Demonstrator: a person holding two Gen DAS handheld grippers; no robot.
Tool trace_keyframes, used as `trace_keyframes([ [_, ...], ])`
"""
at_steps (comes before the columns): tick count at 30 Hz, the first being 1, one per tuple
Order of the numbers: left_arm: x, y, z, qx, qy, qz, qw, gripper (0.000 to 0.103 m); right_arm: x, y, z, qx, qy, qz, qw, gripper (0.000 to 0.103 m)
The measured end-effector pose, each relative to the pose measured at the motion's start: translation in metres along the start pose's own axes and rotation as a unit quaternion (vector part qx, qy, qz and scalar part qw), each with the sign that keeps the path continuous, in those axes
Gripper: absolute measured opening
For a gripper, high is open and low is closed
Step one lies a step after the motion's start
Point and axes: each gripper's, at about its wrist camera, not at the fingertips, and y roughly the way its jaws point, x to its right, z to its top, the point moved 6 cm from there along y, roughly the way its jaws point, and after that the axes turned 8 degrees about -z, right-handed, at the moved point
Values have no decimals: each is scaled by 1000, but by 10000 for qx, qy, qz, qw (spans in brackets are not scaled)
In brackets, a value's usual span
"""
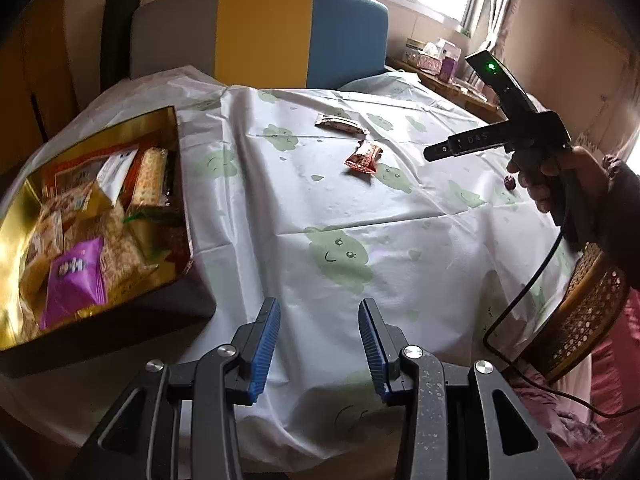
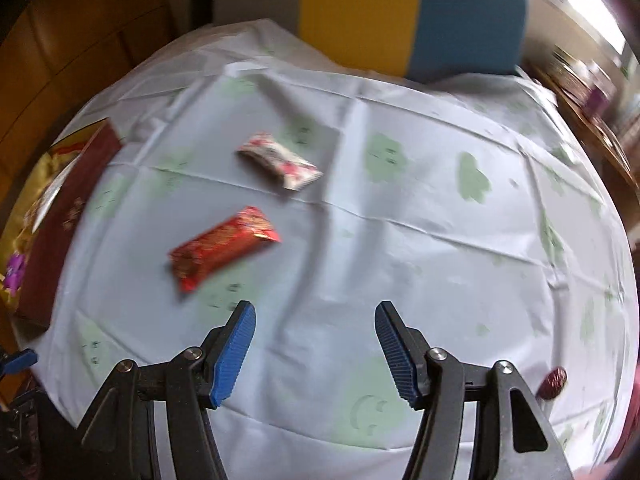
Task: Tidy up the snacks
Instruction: 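Move the left tool to the red candy bar while the right tool approaches the pink candy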
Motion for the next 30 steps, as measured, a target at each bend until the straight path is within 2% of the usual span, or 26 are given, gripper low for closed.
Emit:
trace_keyframes([
  [4, 9, 3, 8, -34, 163, 48, 9999, 42, 18, 5, 4, -22, 158, -512, 9986, 63],
  [11, 22, 14, 26, -106, 378, 126, 9992, 42, 40, 24, -3, -525, 414, -961, 9931, 63],
  [26, 39, 55, 57, -376, 499, 212, 9978, 42, 49, 12, 1, -279, 678, -980, 9925, 63],
  [30, 31, 71, 76, -422, 402, 414, 9974, 42, 59, 8, 3, -221, 896, -1030, 9904, 63],
])
